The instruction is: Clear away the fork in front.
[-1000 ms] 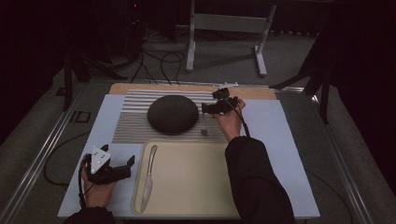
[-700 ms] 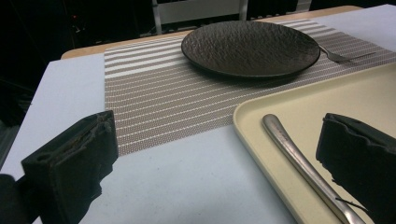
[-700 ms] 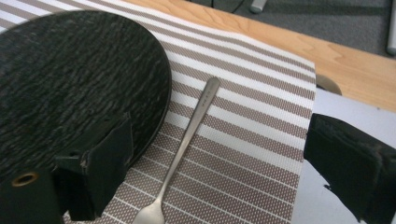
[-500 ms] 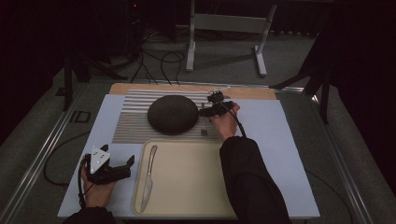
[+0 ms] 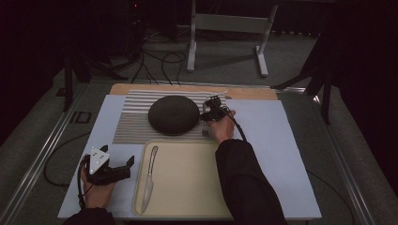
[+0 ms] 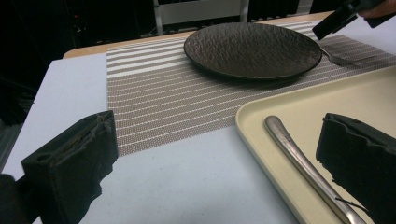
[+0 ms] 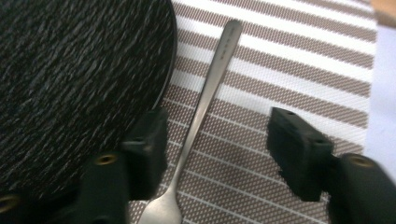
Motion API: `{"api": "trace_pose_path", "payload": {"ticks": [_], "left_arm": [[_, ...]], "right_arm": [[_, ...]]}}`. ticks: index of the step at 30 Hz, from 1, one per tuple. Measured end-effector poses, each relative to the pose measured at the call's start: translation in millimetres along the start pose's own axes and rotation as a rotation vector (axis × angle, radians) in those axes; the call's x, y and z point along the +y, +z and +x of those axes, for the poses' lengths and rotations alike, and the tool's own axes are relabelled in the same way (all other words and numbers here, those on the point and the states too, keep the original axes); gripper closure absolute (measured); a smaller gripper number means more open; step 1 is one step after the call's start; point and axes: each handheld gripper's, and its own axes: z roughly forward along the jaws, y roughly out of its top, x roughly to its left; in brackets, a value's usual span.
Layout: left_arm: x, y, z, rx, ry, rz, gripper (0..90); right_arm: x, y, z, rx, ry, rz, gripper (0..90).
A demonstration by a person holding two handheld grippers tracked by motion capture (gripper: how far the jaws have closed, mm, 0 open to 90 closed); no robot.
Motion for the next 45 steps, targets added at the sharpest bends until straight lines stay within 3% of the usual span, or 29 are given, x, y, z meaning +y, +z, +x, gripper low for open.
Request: {"api": "trace_pose_path", "payload": {"ticks": [9, 18, 30, 35, 45], "left_arm": [[-0.1, 0.1, -0.3, 0.001, 0.0, 0.003, 0.0], [-0.1, 0.1, -0.4, 0.002, 0.001, 0.005, 0.0], [-0.8, -0.1, -0.3, 0.005, 0.002, 0.012, 0.0], [-1.2, 0.3, 0.4, 0.007, 0.0, 0.014, 0.0], [-0.9, 1.2, -1.2, 0.013, 0.008, 0.017, 0.0]], "right_arm": [[-5.8, 7.2, 7.9, 0.039, 0.015, 0.059, 62.2], [-7.5, 6.3, 8.7, -0.011, -0.016, 0.076, 80.6], [-7.8, 4.3, 4.2, -0.008, 0.005, 0.097, 85.6], [-10.0, 2.6, -1.5, 0.016, 0.037, 0.089, 85.8], [-16.9, -4.5, -11.8, 0.043, 0.033, 0.056, 85.9]]}}
